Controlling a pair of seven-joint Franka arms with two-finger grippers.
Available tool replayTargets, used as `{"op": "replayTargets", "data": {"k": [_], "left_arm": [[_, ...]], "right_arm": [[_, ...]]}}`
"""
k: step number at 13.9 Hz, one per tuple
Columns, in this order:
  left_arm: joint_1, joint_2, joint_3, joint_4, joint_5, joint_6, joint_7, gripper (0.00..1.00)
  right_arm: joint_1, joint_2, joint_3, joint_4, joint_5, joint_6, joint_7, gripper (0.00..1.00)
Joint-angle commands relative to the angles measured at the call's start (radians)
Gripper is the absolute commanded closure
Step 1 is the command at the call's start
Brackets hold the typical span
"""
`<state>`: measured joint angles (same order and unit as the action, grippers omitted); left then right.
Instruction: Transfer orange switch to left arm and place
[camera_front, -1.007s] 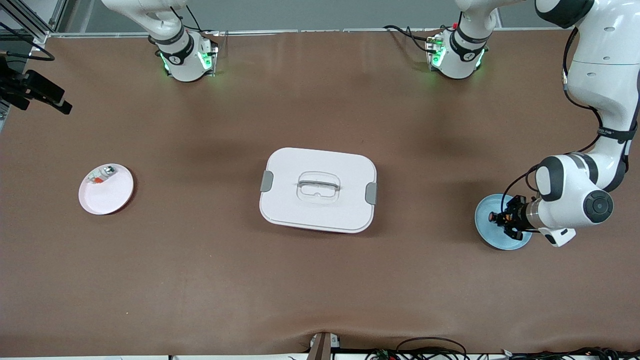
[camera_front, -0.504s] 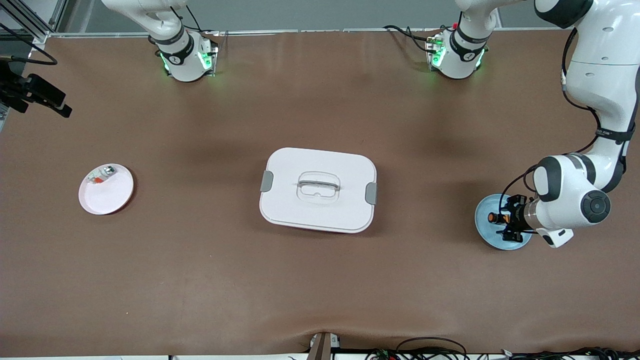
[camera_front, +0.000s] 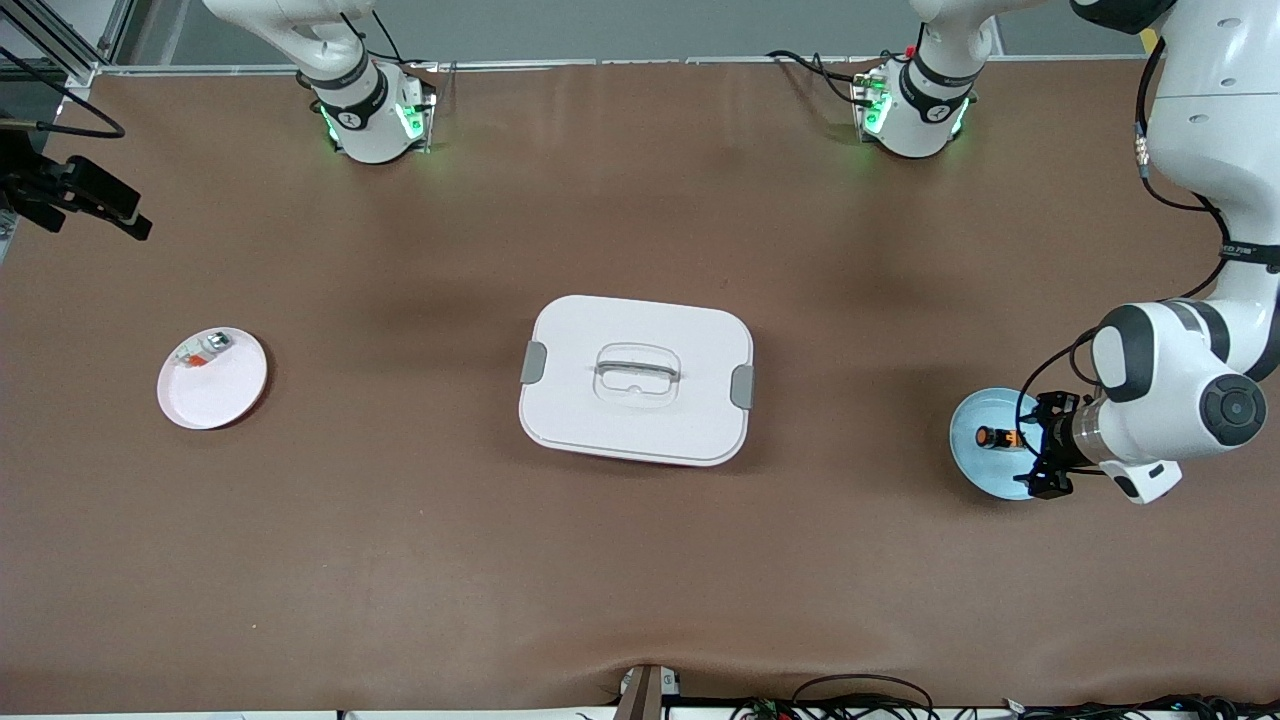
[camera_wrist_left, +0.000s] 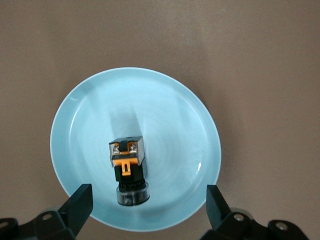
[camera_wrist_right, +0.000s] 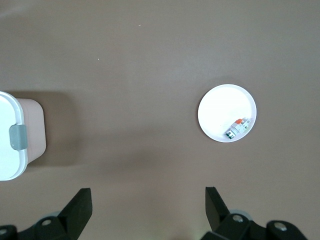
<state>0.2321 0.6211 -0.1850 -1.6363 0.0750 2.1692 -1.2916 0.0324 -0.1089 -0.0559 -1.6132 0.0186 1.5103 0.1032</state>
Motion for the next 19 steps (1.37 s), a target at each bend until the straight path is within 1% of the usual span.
{"op": "replayTargets", "data": {"k": [1, 3, 7, 11, 13, 15, 17, 19], "left_arm": [[-0.002, -0.041, -0.010, 0.010, -0.001, -0.046, 0.005, 0.00], [-0.004, -0.072, -0.010, 0.010, -0.001, -0.055, 0.005, 0.00], [-0.002, -0.138, -0.013, 0.010, -0.001, -0.080, 0.027, 0.00], [-0.005, -0.161, -0.013, 0.053, 0.000, -0.153, 0.064, 0.00], [-0.007, -0.164, -0.033, 0.076, 0.000, -0.169, 0.063, 0.00], [-0.007, -0.184, -0.040, 0.076, 0.003, -0.169, 0.069, 0.00], [-0.007, -0.199, -0.060, 0.076, 0.031, -0.169, 0.081, 0.00], [-0.007, -0.211, -0.079, 0.076, 0.083, -0.169, 0.186, 0.00]], "right_arm": [[-0.009, -0.035, 0.010, -0.040, -0.009, 0.016, -0.011, 0.00], [-0.011, -0.046, 0.008, -0.051, -0.005, 0.022, -0.011, 0.00], [-0.011, -0.091, 0.008, -0.119, 0.001, 0.062, -0.011, 0.00], [-0.015, -0.086, 0.010, -0.094, 0.001, 0.053, -0.010, 0.00], [-0.022, -0.080, 0.010, -0.074, 0.001, 0.047, -0.008, 0.00], [-0.020, -0.077, 0.010, -0.065, 0.003, 0.045, 0.001, 0.00], [-0.022, -0.075, 0.010, -0.065, 0.006, 0.028, 0.006, 0.00], [-0.022, -0.075, 0.008, -0.063, 0.017, 0.022, 0.007, 0.00]]}}
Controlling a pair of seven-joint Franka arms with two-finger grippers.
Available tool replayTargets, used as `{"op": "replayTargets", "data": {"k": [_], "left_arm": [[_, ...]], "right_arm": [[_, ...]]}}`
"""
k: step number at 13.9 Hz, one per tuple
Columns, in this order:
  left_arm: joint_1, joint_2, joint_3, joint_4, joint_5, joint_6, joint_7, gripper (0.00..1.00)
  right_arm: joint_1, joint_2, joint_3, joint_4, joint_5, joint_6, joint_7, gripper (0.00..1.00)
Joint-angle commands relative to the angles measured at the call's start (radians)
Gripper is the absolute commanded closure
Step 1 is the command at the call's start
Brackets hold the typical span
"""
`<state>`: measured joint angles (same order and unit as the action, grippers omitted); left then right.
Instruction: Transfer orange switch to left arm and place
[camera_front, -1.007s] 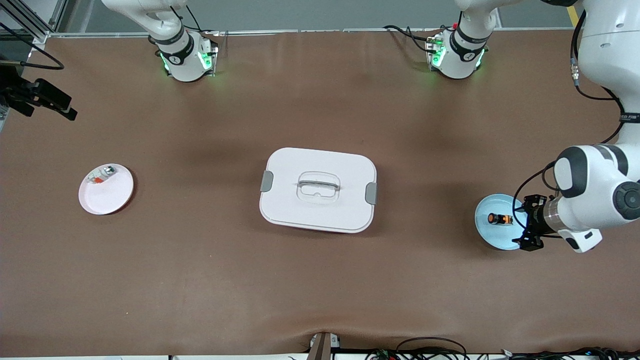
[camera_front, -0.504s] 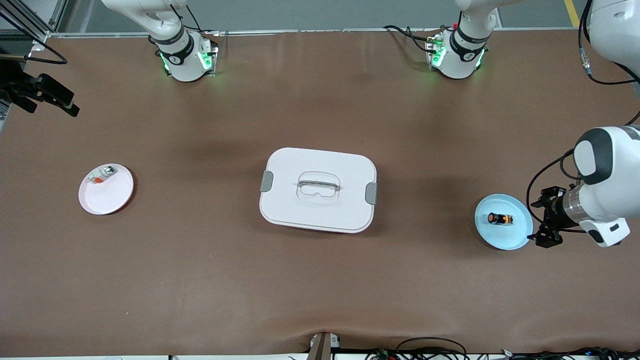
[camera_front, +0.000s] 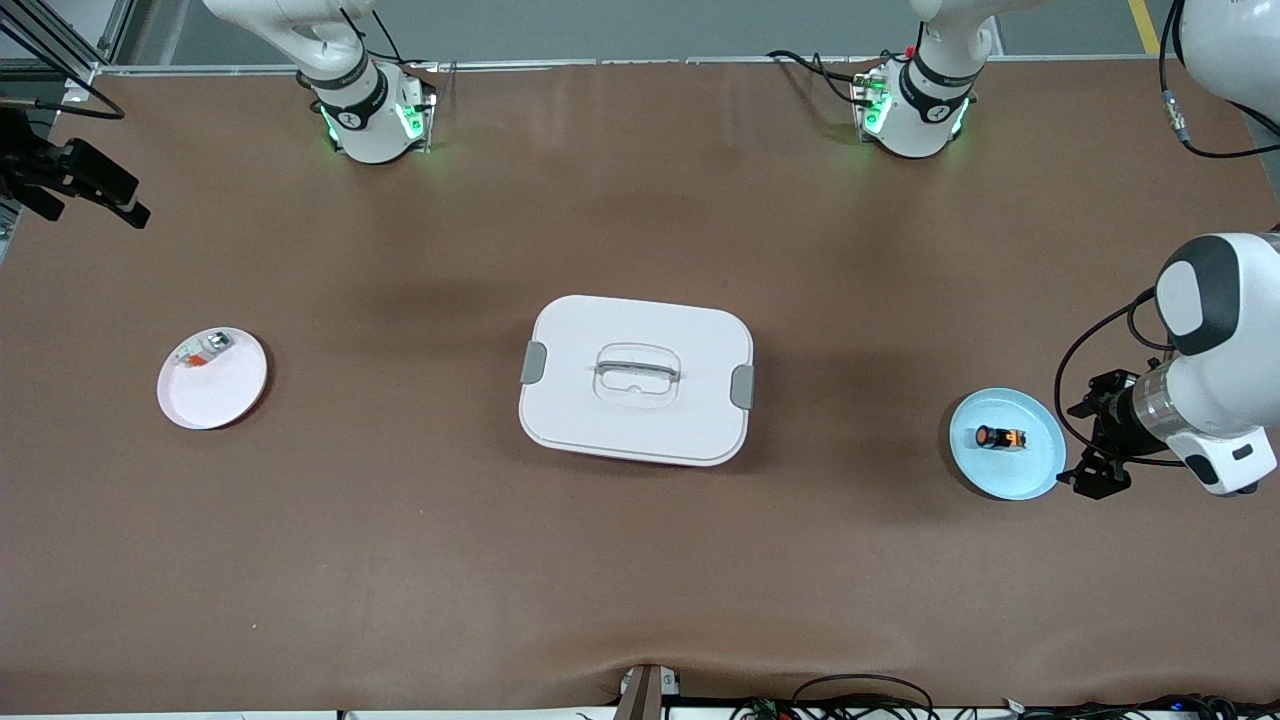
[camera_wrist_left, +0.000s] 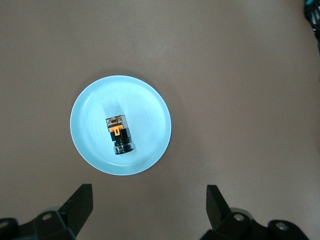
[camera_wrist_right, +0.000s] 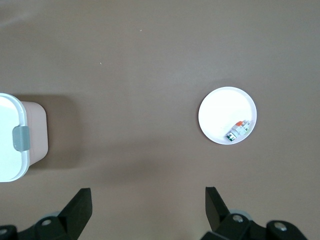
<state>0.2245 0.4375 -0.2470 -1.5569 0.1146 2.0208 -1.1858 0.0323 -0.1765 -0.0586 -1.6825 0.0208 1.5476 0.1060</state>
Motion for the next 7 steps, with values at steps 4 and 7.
{"op": "replayTargets", "data": {"k": [4, 7], "left_arm": [[0.001, -0.028, -0.023, -0.003, 0.059, -0.020, 0.420, 0.00], [0.003, -0.026, -0.032, -0.008, 0.048, -0.020, 0.582, 0.00]], "right_arm": [[-0.019, -0.003, 0.014, 0.024, 0.013, -0.015, 0.027, 0.00], [-0.014, 0.006, 0.016, 0.032, 0.011, -0.017, 0.008, 0.00]]}}
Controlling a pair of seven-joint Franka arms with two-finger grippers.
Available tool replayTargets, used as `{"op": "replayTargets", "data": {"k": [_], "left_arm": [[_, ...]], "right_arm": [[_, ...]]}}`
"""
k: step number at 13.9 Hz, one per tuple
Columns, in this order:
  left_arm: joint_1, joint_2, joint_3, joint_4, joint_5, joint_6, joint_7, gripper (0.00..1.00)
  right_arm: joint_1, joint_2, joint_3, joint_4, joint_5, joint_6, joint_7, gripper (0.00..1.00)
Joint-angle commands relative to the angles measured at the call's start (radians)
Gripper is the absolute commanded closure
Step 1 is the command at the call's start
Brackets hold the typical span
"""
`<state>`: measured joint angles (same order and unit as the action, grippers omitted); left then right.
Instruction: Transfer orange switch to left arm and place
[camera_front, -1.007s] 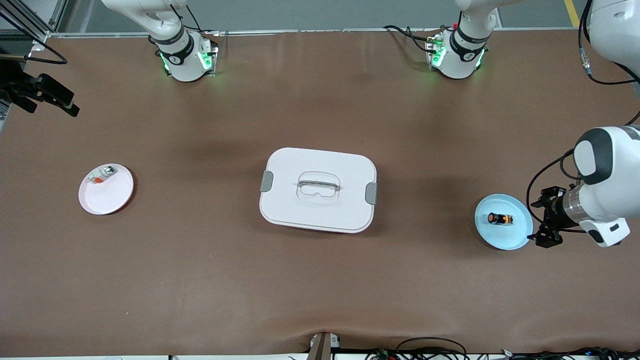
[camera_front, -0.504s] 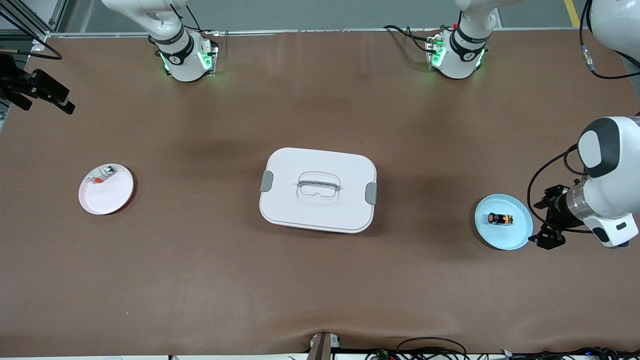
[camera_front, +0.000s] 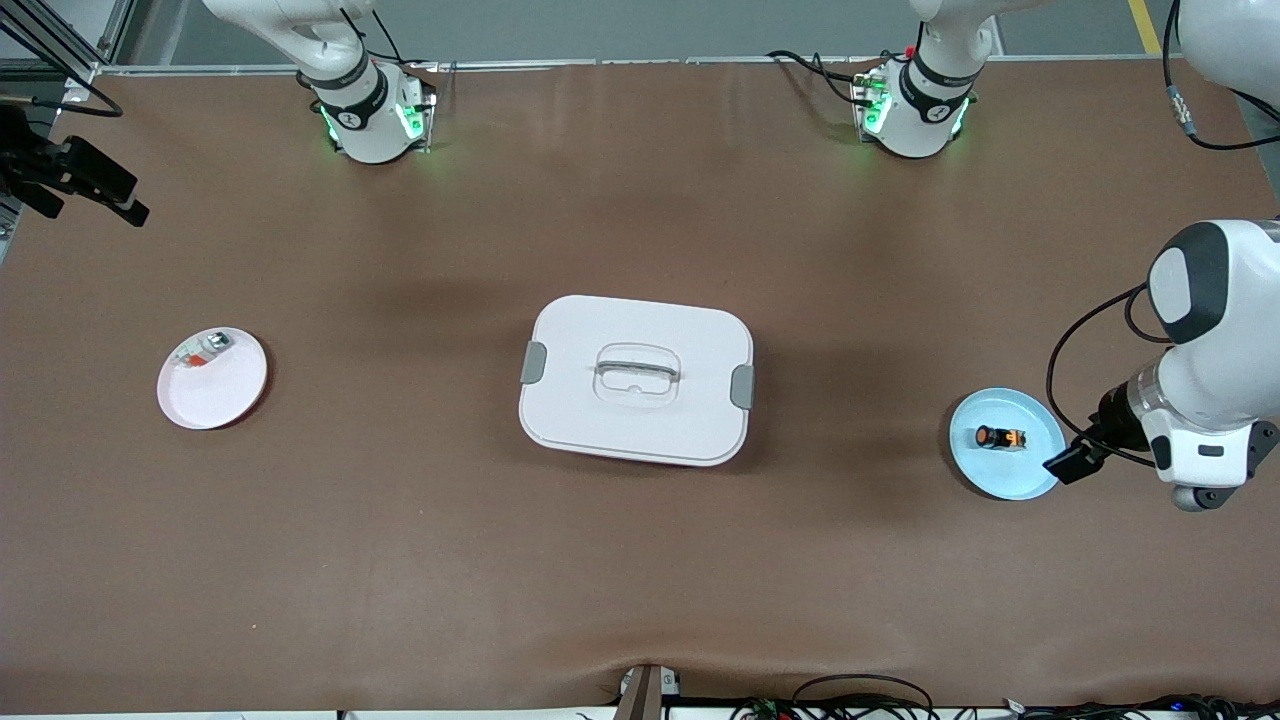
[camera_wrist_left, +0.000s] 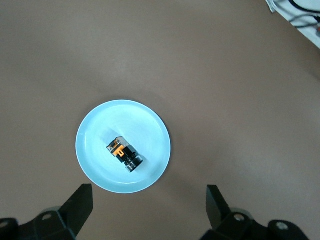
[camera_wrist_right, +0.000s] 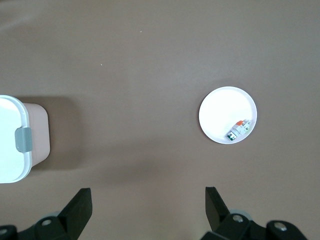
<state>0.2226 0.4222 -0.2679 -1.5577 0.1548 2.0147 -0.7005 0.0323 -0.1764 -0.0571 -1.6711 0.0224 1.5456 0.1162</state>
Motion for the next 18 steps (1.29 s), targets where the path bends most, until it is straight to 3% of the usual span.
{"op": "replayTargets", "data": {"k": [1, 7, 13, 18], "left_arm": [[0.006, -0.011, -0.013, -0.007, 0.005, -0.014, 0.181, 0.00], [0.006, -0.013, -0.014, -0.004, -0.003, -0.010, 0.530, 0.00], [0.014, -0.083, -0.014, 0.008, -0.029, -0.022, 0.526, 0.00], [0.015, -0.181, -0.014, 0.010, -0.049, -0.143, 0.535, 0.00]], "right_arm": [[-0.012, 0.006, 0.013, 0.019, 0.008, -0.016, -0.010, 0.00], [-0.017, 0.008, 0.013, 0.017, -0.001, -0.015, -0.052, 0.00], [-0.015, 0.008, 0.013, 0.017, -0.001, -0.025, -0.041, 0.00], [-0.017, 0.006, 0.013, 0.019, 0.007, -0.021, -0.036, 0.00]]}}
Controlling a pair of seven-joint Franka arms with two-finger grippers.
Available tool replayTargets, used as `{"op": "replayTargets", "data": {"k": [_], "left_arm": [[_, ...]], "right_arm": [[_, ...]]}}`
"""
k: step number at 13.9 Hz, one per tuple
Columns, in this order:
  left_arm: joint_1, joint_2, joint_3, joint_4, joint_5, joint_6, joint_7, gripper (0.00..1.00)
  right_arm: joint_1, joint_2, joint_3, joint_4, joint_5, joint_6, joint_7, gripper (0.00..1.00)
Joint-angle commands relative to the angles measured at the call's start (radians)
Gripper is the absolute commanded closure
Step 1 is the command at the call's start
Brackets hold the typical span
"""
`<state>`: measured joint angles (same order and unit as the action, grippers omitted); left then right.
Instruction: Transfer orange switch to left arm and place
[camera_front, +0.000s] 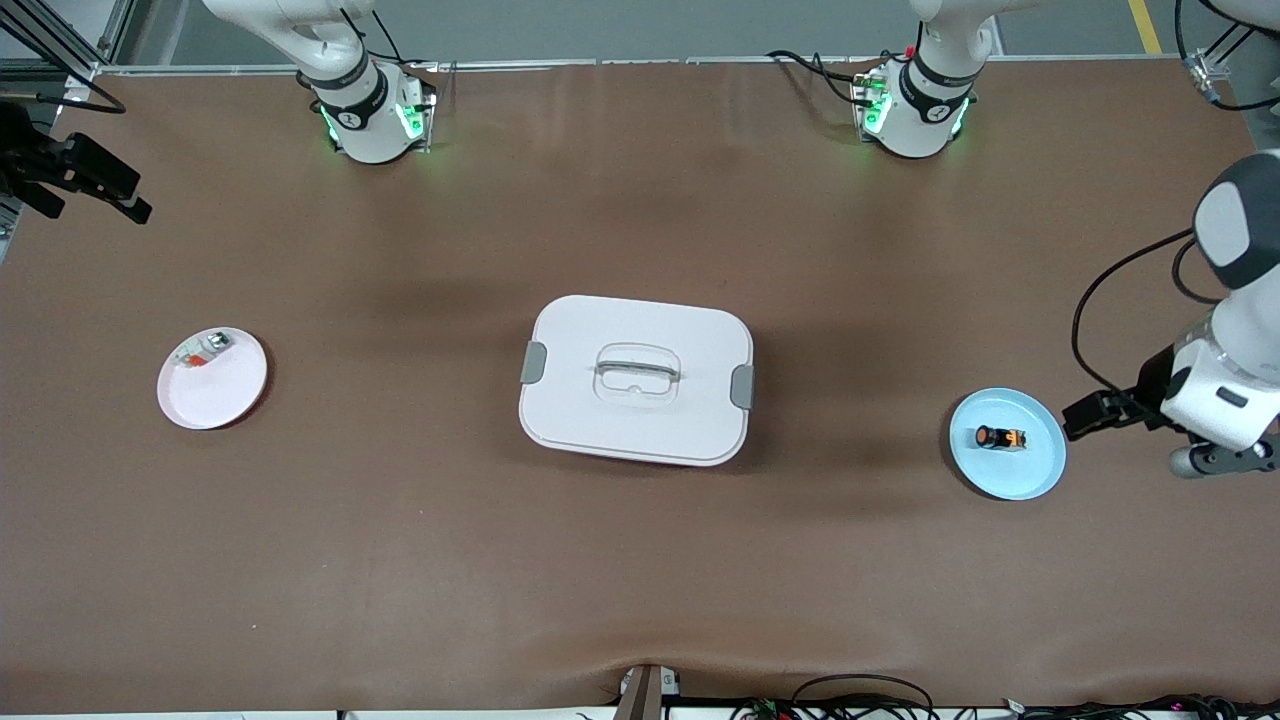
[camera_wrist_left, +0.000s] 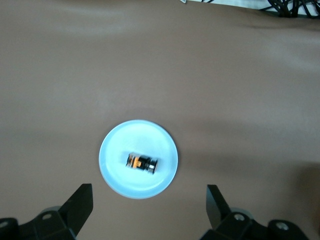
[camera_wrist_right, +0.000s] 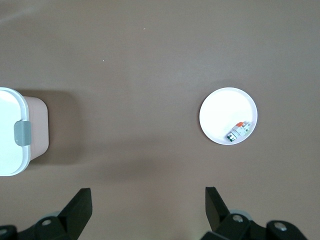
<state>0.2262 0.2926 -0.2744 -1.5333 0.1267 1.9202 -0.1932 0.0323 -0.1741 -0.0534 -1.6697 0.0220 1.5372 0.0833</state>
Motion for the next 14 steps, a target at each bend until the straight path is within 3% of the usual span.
{"op": "replayTargets", "data": {"k": [1, 8, 14], "left_arm": [[0.013, -0.075, -0.006, -0.014, -0.039, -0.081, 0.029, 0.00], [0.012, -0.138, -0.008, -0.013, -0.099, -0.147, 0.028, 0.00], [0.002, -0.127, -0.006, -0.011, -0.096, -0.148, 0.025, 0.00]], "right_arm": [[-0.019, 0.004, 0.007, 0.018, 0.012, -0.011, -0.002, 0.00], [-0.012, 0.004, 0.009, 0.016, 0.013, -0.019, 0.033, 0.00], [-0.009, 0.004, 0.014, 0.015, 0.013, -0.032, 0.036, 0.00]]}}
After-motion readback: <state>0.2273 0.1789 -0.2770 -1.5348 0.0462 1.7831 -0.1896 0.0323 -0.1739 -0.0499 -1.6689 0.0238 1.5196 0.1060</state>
